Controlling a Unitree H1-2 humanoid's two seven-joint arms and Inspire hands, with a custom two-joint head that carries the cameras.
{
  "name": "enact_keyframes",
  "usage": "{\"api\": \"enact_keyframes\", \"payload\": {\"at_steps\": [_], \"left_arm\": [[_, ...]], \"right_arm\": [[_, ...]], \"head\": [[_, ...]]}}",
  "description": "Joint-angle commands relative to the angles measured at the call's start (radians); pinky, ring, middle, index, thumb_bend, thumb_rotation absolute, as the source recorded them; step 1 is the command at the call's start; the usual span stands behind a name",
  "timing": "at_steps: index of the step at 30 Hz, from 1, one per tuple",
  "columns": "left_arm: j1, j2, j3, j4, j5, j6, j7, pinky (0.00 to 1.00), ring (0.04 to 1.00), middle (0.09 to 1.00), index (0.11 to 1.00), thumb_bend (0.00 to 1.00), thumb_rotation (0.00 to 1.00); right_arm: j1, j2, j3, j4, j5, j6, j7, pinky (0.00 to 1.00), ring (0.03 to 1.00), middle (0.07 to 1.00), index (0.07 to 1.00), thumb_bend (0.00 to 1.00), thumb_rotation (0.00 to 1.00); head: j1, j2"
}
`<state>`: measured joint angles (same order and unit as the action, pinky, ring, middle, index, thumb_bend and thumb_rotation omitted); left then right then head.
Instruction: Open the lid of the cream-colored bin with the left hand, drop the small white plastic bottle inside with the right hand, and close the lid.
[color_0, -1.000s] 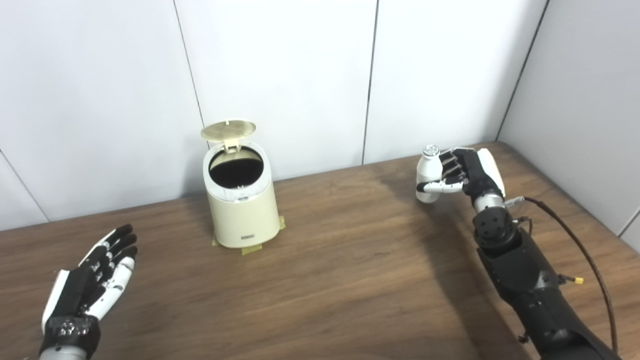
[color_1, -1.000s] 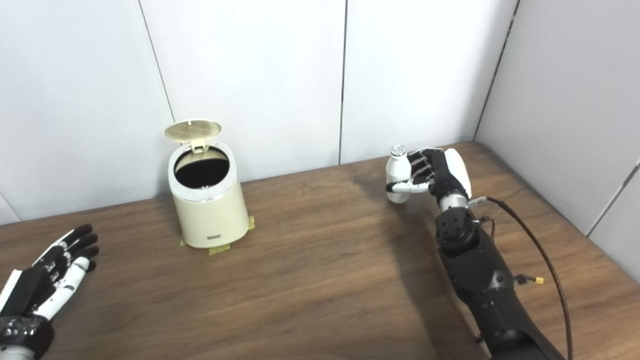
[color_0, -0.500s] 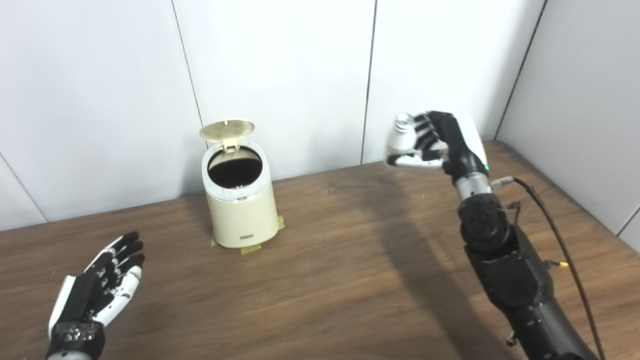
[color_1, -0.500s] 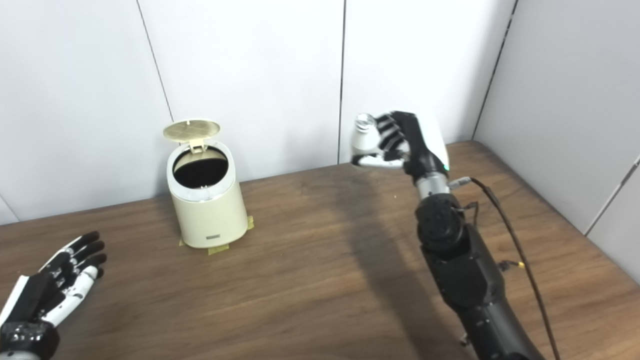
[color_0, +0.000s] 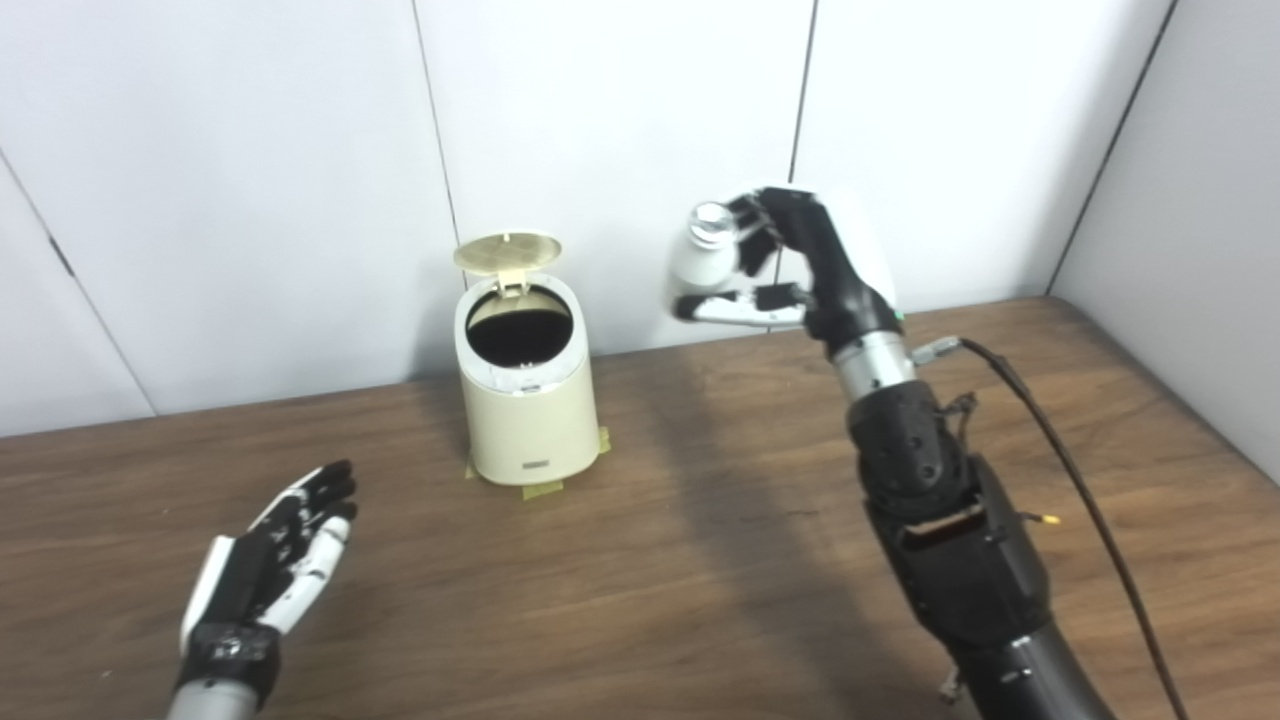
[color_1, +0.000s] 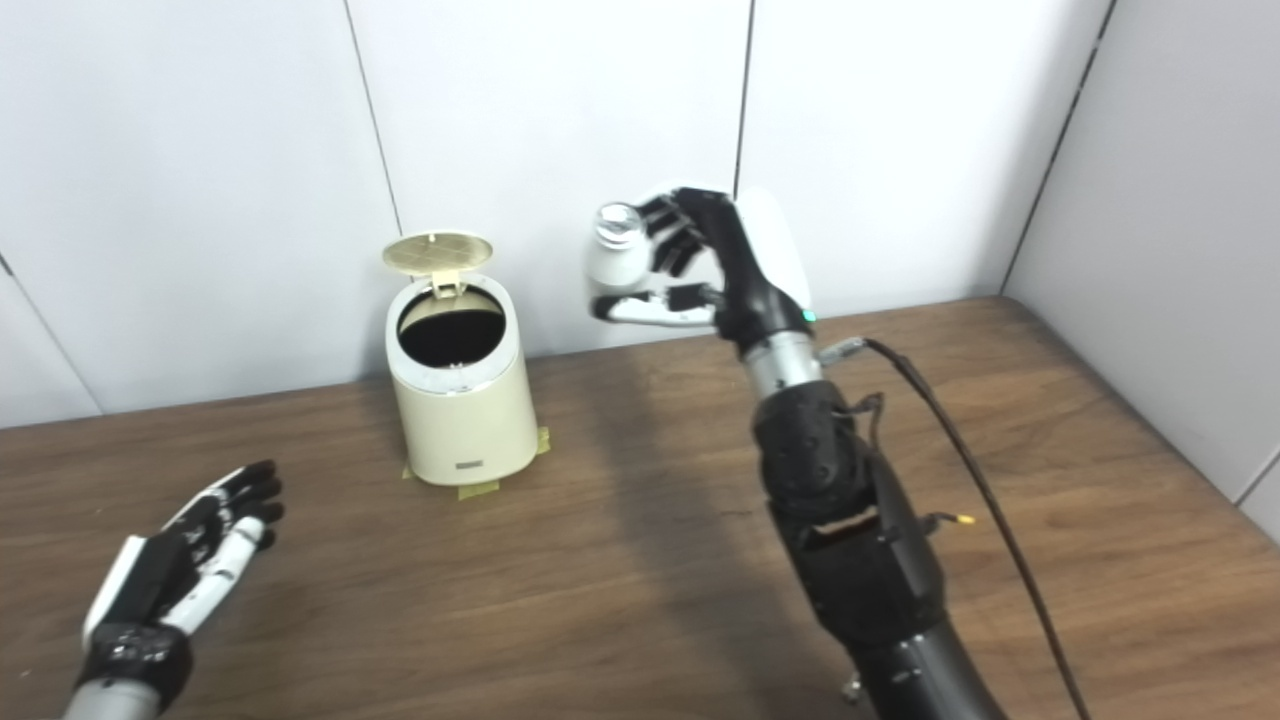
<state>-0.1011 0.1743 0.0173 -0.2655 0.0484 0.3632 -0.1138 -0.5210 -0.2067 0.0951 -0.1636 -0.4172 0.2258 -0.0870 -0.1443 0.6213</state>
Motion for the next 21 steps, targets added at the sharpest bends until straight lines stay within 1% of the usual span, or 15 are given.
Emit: {"api": "enact_keyframes", "payload": {"at_steps": [1, 4, 5, 6, 9, 13, 15, 17, 18, 21], "left_arm": [[-0.023, -0.001, -0.007, -0.016, 0.025, -0.047, 0.022, 0.83, 0.839, 0.855, 0.869, 0.23, 0.53], [-0.022, -0.013, -0.014, -0.018, 0.039, -0.047, 0.028, 0.83, 0.845, 0.855, 0.868, 0.25, 0.55], [-0.021, -0.016, -0.018, -0.021, 0.049, -0.045, 0.030, 0.83, 0.846, 0.855, 0.868, 0.26, 0.56], [-0.020, -0.019, -0.022, -0.024, 0.057, -0.043, 0.033, 0.84, 0.847, 0.854, 0.864, 0.27, 0.59], [-0.017, -0.029, -0.030, -0.029, 0.069, -0.034, 0.042, 0.83, 0.848, 0.855, 0.864, 0.29, 0.62], [-0.013, -0.043, -0.036, -0.031, 0.076, -0.030, 0.047, 0.85, 0.857, 0.858, 0.868, 0.30, 0.63], [-0.011, -0.051, -0.038, -0.028, 0.079, -0.035, 0.049, 0.85, 0.859, 0.857, 0.866, 0.31, 0.62], [-0.009, -0.056, -0.042, -0.023, 0.082, -0.044, 0.051, 0.83, 0.857, 0.859, 0.868, 0.31, 0.62], [-0.008, -0.059, -0.046, -0.025, 0.091, -0.039, 0.054, 0.81, 0.856, 0.859, 0.867, 0.31, 0.62], [-0.008, -0.069, -0.053, -0.027, 0.102, -0.035, 0.061, 0.85, 0.865, 0.856, 0.860, 0.32, 0.62]], "right_arm": [[-0.063, 0.014, 0.008, -0.020, -0.013, -0.005, 0.009, 0.36, 0.435, 0.484, 0.501, 0.52, 0.00], [-0.074, 0.039, 0.017, 0.006, -0.002, -0.038, 0.017, 0.38, 0.446, 0.480, 0.497, 0.52, 0.00], [-0.079, 0.048, 0.022, 0.025, 0.002, -0.059, 0.014, 0.38, 0.447, 0.480, 0.497, 0.52, 0.00], [-0.084, 0.055, 0.023, 0.042, 0.007, -0.075, 0.013, 0.37, 0.440, 0.481, 0.496, 0.52, 0.00], [-0.104, 0.076, 0.026, 0.090, 0.005, -0.102, 0.001, 0.36, 0.427, 0.483, 0.502, 0.52, 0.00], [-0.126, 0.095, 0.019, 0.129, 0.010, -0.120, -0.013, 0.36, 0.422, 0.493, 0.495, 0.52, 0.00], [-0.139, 0.105, 0.014, 0.159, 0.030, -0.151, -0.015, 0.36, 0.421, 0.495, 0.495, 0.52, 0.00], [-0.150, 0.115, 0.011, 0.192, 0.042, -0.181, -0.022, 0.36, 0.424, 0.493, 0.496, 0.52, 0.00], [-0.156, 0.120, 0.012, 0.210, 0.034, -0.193, -0.033, 0.35, 0.422, 0.493, 0.497, 0.52, 0.00], [-0.173, 0.130, 0.018, 0.258, 0.007, -0.216, -0.065, 0.35, 0.419, 0.493, 0.496, 0.52, 0.00]], "head": [[0.006, 0.001], [0.026, -0.002], [0.037, -0.002], [0.045, -0.003], [0.064, -0.003], [0.077, -0.005], [0.088, -0.005], [0.095, -0.005], [0.101, -0.007], [0.112, -0.011]]}}
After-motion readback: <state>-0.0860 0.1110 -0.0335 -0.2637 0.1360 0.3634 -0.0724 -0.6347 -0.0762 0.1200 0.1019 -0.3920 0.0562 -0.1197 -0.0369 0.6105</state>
